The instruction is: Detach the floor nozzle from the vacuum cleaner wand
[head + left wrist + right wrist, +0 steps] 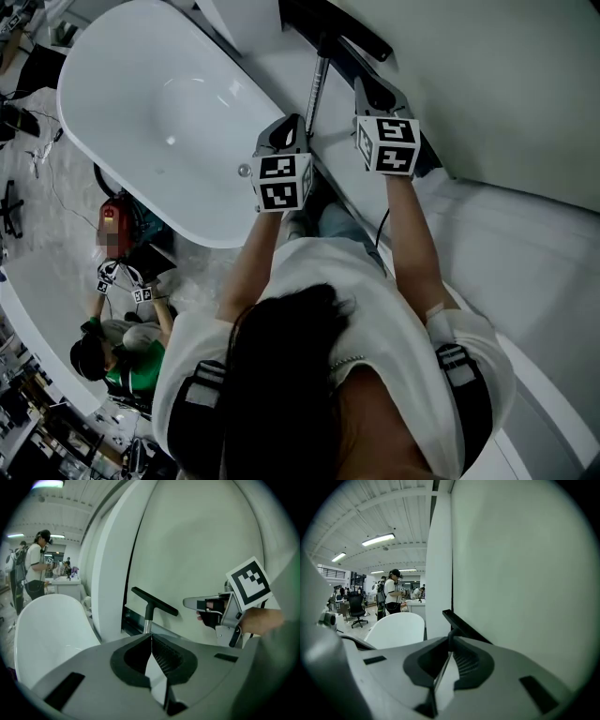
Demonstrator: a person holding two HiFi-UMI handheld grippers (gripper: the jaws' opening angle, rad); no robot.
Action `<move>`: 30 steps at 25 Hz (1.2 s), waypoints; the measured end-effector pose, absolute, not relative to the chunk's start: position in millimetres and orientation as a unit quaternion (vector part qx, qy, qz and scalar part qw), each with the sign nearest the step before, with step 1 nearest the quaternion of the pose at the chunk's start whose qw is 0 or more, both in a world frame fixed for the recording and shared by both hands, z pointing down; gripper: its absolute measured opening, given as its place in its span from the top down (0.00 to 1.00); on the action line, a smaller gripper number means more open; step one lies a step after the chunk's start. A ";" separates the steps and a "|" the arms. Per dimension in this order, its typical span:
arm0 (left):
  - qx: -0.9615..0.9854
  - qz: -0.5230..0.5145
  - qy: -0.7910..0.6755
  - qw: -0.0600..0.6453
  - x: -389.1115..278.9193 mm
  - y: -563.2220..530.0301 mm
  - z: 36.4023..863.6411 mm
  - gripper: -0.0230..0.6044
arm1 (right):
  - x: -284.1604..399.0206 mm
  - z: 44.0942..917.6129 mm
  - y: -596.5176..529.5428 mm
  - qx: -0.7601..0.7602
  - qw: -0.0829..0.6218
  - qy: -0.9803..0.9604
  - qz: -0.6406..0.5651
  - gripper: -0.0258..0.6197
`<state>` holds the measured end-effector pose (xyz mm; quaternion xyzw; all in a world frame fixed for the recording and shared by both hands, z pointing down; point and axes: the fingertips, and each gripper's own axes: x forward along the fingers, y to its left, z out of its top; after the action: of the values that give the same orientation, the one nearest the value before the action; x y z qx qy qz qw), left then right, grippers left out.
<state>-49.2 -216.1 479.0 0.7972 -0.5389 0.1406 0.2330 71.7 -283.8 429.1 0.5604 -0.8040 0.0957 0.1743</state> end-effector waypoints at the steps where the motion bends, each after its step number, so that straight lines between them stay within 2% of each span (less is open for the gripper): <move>1: 0.797 0.141 -0.539 0.234 -49.7 -218.4 480.1 0.96 | 72.1 425.2 -290.4 0.559 0.176 -0.805 0.088 0.93; 2: 0.797 0.142 -0.538 0.235 -50.1 -221.0 480.6 0.96 | 72.0 421.0 -297.1 0.556 0.178 -0.807 0.083 0.92; 5: 0.797 0.142 -0.537 0.237 -50.8 -229.3 480.4 0.96 | 68.9 412.3 -315.4 0.542 0.190 -0.816 0.072 0.78; 17: 0.794 0.147 -0.536 0.246 -46.0 -248.5 496.2 0.96 | 66.1 431.2 -354.5 0.493 0.262 -0.828 0.052 0.65; 30: 0.787 0.153 -0.537 0.263 -42.0 -271.2 504.2 0.96 | 75.7 451.6 -396.7 0.455 0.336 -0.823 0.057 0.61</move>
<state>-42.0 -271.2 504.2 0.7871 -0.5366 0.1534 0.2629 75.7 -396.7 451.6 0.4551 -0.8226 0.0570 0.3360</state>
